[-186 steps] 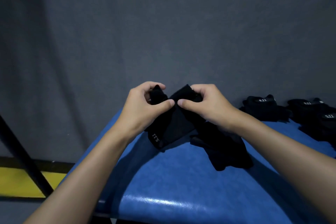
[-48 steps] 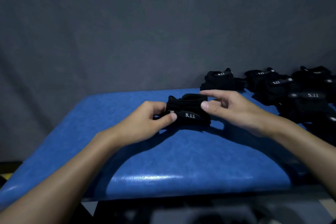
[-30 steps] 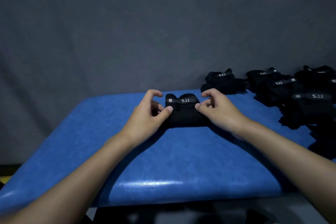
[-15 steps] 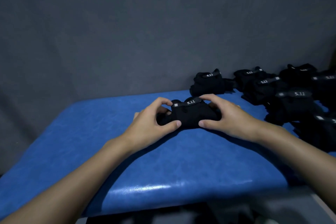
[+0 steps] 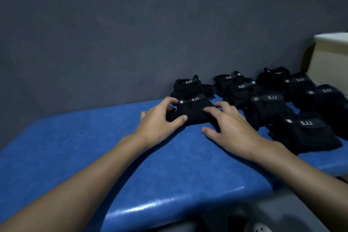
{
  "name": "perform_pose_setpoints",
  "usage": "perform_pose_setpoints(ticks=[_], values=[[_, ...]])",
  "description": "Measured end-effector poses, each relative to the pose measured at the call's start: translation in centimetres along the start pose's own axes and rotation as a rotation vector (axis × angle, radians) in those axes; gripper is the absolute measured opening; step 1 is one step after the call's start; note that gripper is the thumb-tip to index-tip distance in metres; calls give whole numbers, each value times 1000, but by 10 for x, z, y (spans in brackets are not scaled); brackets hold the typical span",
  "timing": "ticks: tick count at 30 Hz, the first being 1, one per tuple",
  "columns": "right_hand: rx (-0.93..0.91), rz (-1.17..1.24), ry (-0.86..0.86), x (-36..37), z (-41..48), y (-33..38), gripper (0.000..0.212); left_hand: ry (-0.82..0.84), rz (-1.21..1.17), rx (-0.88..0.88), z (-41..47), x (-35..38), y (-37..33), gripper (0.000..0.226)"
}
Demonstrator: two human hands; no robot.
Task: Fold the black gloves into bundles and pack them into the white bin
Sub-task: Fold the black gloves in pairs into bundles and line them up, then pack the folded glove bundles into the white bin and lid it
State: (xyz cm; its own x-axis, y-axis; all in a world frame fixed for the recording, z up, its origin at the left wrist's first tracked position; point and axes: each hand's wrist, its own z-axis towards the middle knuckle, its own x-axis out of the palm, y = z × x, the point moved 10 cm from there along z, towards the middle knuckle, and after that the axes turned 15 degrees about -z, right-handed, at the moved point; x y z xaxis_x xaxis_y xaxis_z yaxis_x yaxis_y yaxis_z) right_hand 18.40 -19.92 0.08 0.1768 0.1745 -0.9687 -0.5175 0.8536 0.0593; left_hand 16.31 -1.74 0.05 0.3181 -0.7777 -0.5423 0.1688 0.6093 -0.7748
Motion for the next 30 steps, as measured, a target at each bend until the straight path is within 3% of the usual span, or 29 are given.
perform_pose_setpoints(ticks=[9, 15, 23, 30], values=[[-18, -13, 117, 8, 13, 2, 70, -5, 44, -55, 8, 6, 0, 45], [-72, -63, 106, -2, 11, 2, 66, -31, -10, -76, 3, 1, -11, 51], [-175, -37, 36, -58, -4, -26, 57, -118, 66, 36, -14, -3, -90, 14], [-71, -43, -34, -94, -57, -98, 43, 10, -1, 188, -20, 67, -172, 12]])
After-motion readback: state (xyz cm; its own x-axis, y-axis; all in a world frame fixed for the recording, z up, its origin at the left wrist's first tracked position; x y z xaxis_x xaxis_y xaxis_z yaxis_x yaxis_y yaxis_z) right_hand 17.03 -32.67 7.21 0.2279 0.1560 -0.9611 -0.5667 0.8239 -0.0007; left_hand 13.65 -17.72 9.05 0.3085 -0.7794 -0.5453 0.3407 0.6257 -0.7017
